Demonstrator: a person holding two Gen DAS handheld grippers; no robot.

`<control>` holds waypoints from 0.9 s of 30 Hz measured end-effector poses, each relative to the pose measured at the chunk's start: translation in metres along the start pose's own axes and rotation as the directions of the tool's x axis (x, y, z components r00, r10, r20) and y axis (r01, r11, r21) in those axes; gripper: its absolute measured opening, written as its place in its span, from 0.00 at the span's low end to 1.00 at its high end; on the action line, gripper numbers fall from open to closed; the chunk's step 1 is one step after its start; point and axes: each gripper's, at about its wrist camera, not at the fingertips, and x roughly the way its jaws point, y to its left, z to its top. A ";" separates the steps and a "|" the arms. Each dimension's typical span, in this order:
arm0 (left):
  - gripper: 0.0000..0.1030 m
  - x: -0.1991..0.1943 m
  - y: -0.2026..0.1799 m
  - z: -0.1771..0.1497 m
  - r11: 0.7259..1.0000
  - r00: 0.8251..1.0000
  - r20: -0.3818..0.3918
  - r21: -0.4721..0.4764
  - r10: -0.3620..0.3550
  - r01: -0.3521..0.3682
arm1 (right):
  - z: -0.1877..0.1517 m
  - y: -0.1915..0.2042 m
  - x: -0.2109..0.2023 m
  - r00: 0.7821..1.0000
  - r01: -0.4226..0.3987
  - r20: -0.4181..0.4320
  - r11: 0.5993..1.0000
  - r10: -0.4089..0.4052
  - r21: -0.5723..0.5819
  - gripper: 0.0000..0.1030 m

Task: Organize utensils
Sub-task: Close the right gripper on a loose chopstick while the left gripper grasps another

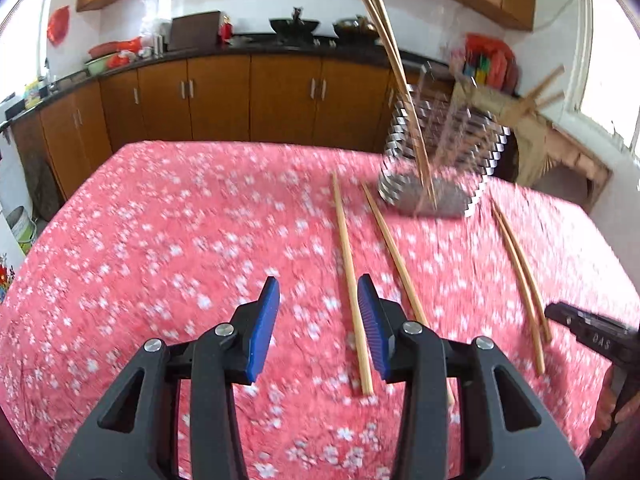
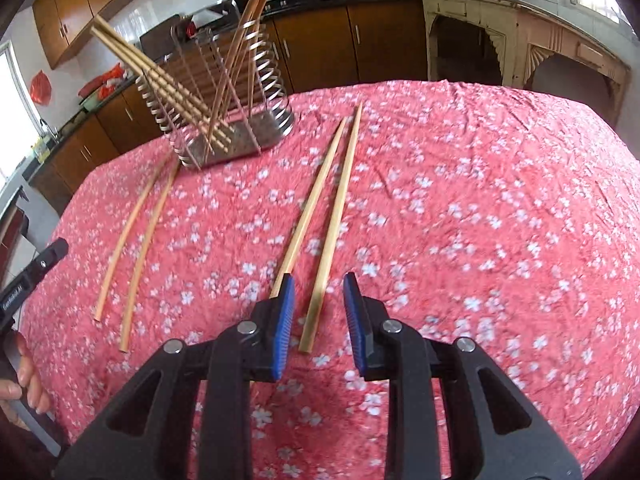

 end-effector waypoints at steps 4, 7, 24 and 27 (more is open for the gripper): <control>0.41 0.008 -0.012 -0.009 0.999 0.999 -0.034 0.042 -0.005 0.006 | -0.001 0.002 0.008 0.999 0.045 -0.012 0.999 -0.045 -0.026 0.23; 0.41 0.016 -0.017 -0.010 0.999 0.998 -0.064 0.048 -0.007 0.010 | 0.004 -0.002 0.010 0.997 0.080 0.001 0.996 -0.080 -0.032 0.09; 0.07 0.054 -0.021 -0.007 0.994 0.982 -0.171 0.084 0.084 -0.070 | 0.044 -0.100 0.016 0.970 0.233 0.022 0.953 -0.242 0.193 0.07; 0.07 0.062 -0.001 0.005 0.989 0.977 -0.167 0.084 0.131 -0.119 | 0.046 -0.110 0.016 0.968 0.242 0.022 0.950 -0.252 0.197 0.07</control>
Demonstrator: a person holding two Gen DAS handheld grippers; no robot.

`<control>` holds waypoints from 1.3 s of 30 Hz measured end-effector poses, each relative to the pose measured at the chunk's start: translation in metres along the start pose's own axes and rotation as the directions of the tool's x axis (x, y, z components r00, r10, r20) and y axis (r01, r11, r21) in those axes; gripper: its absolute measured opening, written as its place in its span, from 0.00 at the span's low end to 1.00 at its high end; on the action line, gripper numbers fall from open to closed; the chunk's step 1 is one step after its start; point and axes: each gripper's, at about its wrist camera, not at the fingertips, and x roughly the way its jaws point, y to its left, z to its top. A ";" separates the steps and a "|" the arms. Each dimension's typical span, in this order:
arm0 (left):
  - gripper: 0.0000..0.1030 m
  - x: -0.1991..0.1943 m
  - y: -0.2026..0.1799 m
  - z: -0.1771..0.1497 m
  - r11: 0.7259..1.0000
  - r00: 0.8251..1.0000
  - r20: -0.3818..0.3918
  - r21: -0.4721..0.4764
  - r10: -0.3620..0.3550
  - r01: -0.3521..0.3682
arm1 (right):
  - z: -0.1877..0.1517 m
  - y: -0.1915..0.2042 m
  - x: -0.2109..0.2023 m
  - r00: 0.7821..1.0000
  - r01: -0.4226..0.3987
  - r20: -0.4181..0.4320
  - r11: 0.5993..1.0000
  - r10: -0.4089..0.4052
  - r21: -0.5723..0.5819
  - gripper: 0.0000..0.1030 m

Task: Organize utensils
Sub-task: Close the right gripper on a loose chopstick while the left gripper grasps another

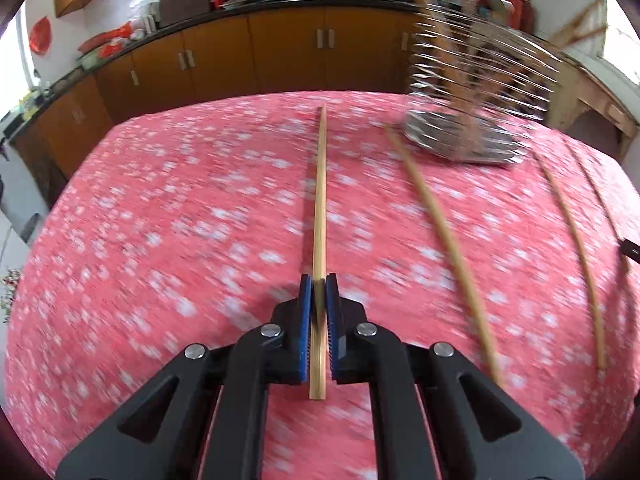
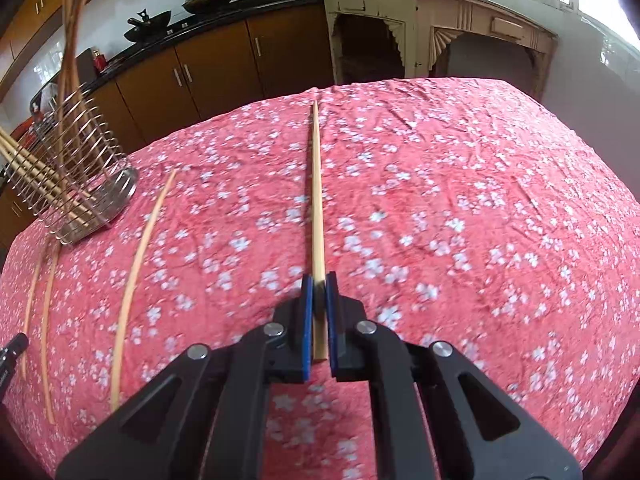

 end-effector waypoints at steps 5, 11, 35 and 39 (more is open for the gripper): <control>0.07 0.013 0.029 0.013 1.000 1.000 0.009 0.009 0.004 -0.004 | 0.005 -0.007 0.003 1.000 0.013 0.014 1.000 -0.013 -0.016 0.07; 0.13 0.013 0.040 0.013 0.998 0.998 0.012 -0.026 -0.062 0.063 | 0.003 -0.005 0.003 1.000 0.019 0.025 0.999 -0.018 -0.027 0.08; 0.21 0.015 0.037 0.014 0.998 0.998 0.009 0.002 -0.063 0.063 | 0.002 -0.007 0.003 1.000 -0.005 0.024 1.000 0.005 -0.007 0.08; 0.21 0.014 0.038 0.014 0.998 0.998 0.010 -0.001 -0.066 0.066 | 0.002 -0.007 0.003 1.000 -0.007 0.023 1.000 0.007 -0.004 0.08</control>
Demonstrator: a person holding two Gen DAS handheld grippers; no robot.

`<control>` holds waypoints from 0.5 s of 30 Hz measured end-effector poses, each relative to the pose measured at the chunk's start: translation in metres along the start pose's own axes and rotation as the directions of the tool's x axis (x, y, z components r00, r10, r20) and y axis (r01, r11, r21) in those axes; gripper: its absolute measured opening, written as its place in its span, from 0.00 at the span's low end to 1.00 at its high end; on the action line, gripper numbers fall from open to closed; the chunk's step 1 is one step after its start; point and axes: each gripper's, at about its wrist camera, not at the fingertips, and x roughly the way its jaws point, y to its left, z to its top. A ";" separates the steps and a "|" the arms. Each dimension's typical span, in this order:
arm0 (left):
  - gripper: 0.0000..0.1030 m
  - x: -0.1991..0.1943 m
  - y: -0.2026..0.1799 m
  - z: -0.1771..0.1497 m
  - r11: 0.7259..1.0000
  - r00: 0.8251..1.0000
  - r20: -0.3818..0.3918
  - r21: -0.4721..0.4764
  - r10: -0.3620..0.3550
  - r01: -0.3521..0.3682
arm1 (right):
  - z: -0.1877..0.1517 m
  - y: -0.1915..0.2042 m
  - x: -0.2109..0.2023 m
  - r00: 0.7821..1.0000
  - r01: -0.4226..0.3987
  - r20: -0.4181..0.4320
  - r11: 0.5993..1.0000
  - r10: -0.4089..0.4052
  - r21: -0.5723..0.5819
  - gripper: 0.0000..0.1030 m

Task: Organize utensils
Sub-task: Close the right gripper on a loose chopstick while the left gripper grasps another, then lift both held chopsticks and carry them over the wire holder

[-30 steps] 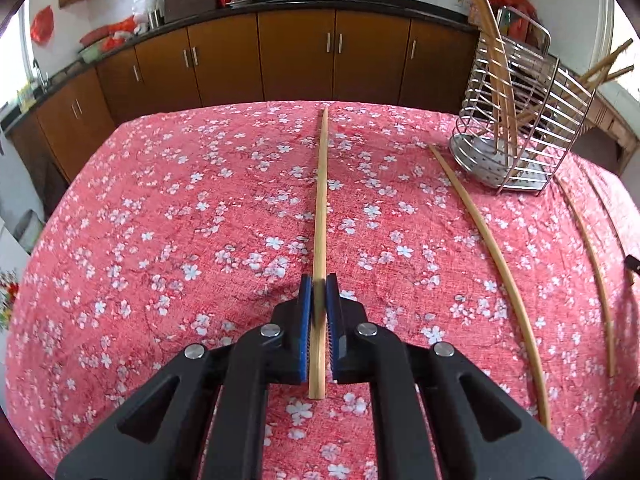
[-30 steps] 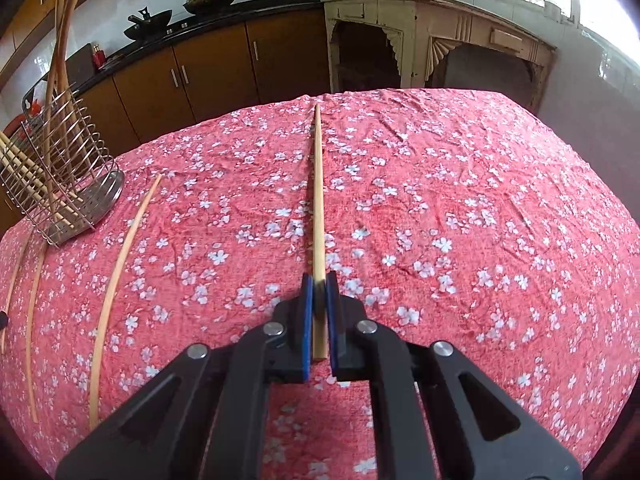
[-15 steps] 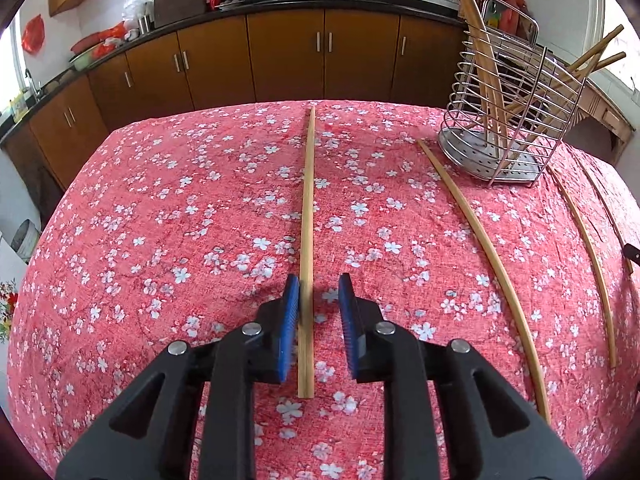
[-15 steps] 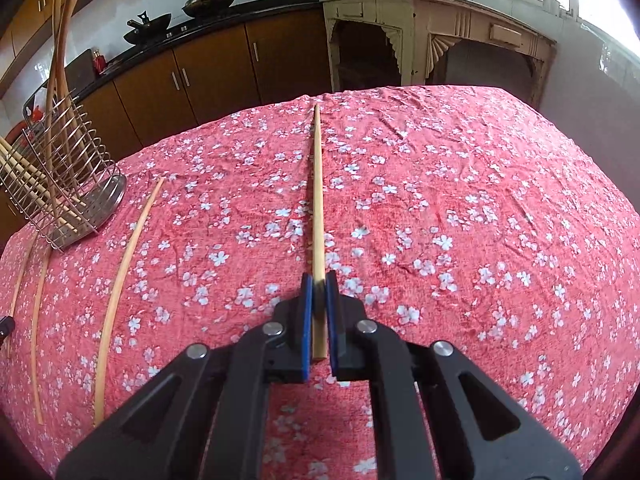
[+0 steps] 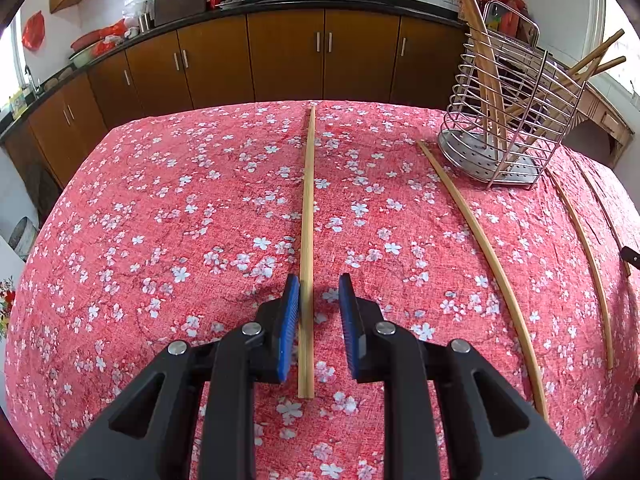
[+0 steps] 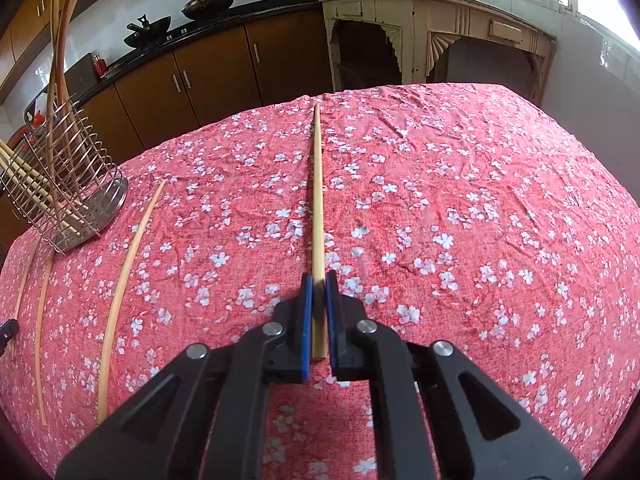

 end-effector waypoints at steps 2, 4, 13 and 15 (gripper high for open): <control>0.21 0.000 0.001 0.000 1.000 1.000 0.000 -0.004 -0.004 0.004 | -0.002 0.003 -0.002 1.000 0.018 -0.001 1.000 -0.018 -0.017 0.08; 0.21 -0.003 0.001 -0.003 1.000 1.000 -0.002 0.016 0.010 -0.010 | -0.007 0.006 -0.006 0.999 0.038 0.000 0.998 -0.038 -0.047 0.08; 0.21 -0.018 -0.002 -0.025 0.998 1.000 -0.006 0.058 0.001 0.000 | -0.017 0.003 -0.015 0.999 0.039 -0.002 0.998 -0.039 -0.055 0.08; 0.21 -0.018 -0.001 -0.026 0.999 1.000 -0.006 0.054 0.003 -0.003 | -0.018 0.003 -0.015 0.999 0.039 -0.001 0.998 -0.040 -0.057 0.08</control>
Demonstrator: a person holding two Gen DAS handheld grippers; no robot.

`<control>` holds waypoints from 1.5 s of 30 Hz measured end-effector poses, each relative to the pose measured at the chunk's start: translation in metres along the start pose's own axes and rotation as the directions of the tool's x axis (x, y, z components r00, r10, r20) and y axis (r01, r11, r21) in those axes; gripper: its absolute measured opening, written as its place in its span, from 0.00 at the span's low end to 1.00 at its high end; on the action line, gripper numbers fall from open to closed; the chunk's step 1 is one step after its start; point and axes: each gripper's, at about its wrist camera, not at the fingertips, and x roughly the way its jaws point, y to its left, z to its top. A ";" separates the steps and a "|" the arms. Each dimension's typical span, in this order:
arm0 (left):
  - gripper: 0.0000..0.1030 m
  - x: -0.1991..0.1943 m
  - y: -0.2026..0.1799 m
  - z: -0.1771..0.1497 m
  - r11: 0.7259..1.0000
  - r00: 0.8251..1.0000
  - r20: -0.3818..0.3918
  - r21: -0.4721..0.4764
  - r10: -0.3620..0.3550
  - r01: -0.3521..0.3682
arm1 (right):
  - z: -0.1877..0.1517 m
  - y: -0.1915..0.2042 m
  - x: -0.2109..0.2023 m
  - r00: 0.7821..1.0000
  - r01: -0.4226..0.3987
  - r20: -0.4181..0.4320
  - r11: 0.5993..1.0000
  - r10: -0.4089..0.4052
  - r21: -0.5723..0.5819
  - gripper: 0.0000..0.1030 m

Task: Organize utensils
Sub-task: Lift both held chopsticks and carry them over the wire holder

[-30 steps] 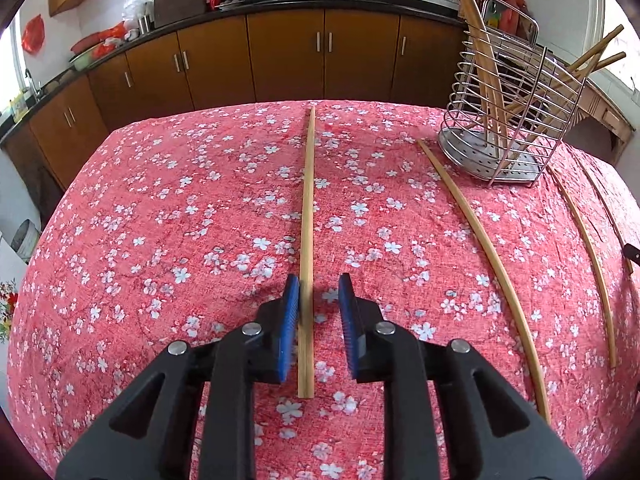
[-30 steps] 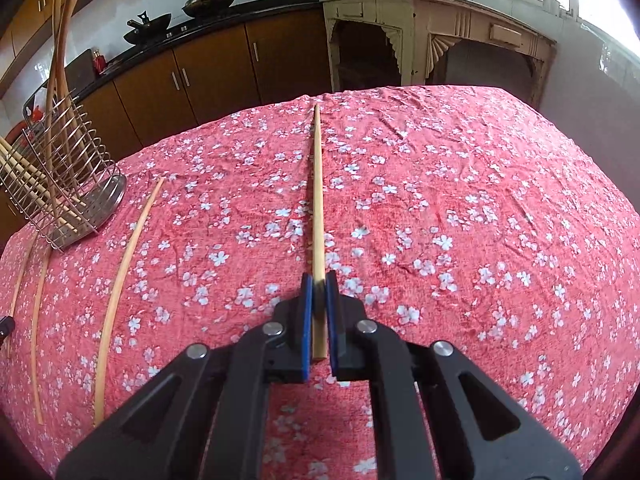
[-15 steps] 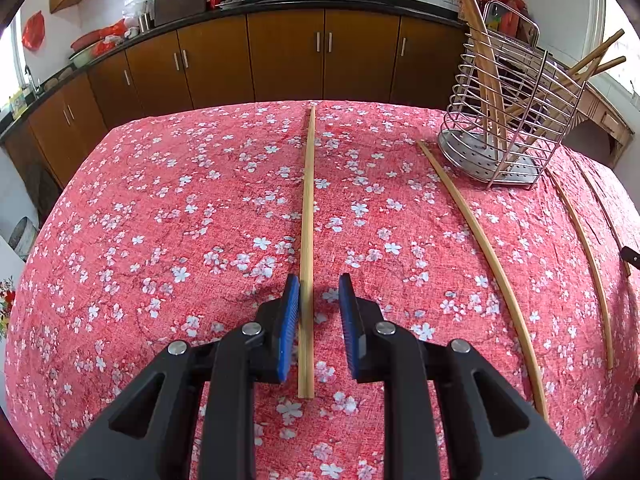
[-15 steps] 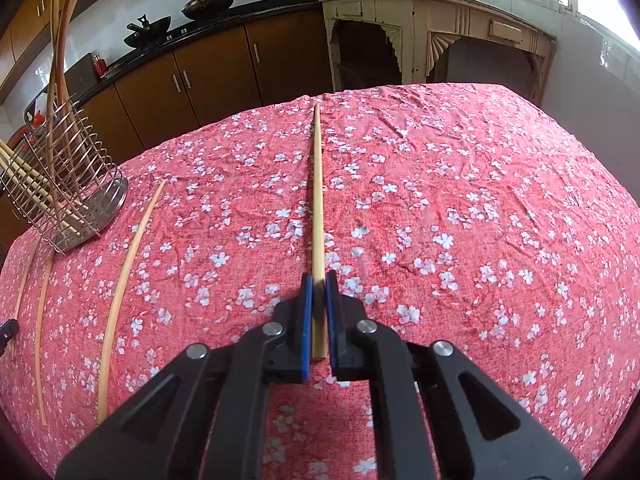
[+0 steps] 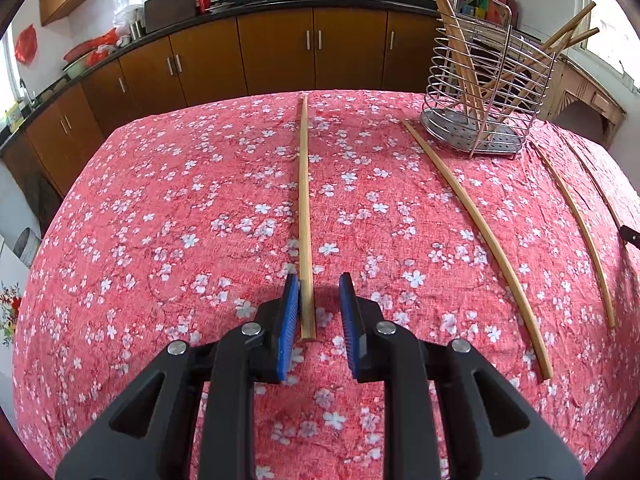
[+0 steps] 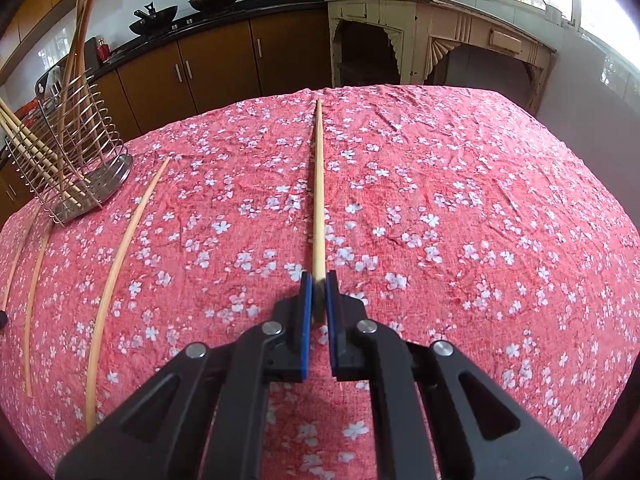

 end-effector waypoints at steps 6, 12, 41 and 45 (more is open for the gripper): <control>0.07 -0.002 0.004 -0.002 1.000 1.000 0.002 -0.024 0.007 -0.007 | -0.003 -0.006 -0.006 1.000 -0.024 0.012 1.000 0.024 0.014 0.07; 0.07 -0.029 0.012 -0.003 0.999 0.995 0.097 -0.032 -0.006 0.009 | -0.001 -0.011 -0.045 0.991 -0.027 0.131 1.000 0.027 -0.003 0.07; 0.07 -0.178 0.022 0.065 0.992 0.812 0.583 -0.123 0.043 0.036 | 0.071 0.004 -0.215 0.808 -0.199 0.552 0.977 0.206 -0.073 0.07; 0.07 -0.180 0.020 0.064 0.992 0.806 0.591 -0.115 0.034 0.043 | 0.069 0.009 -0.222 0.802 -0.214 0.552 0.973 0.228 -0.090 0.07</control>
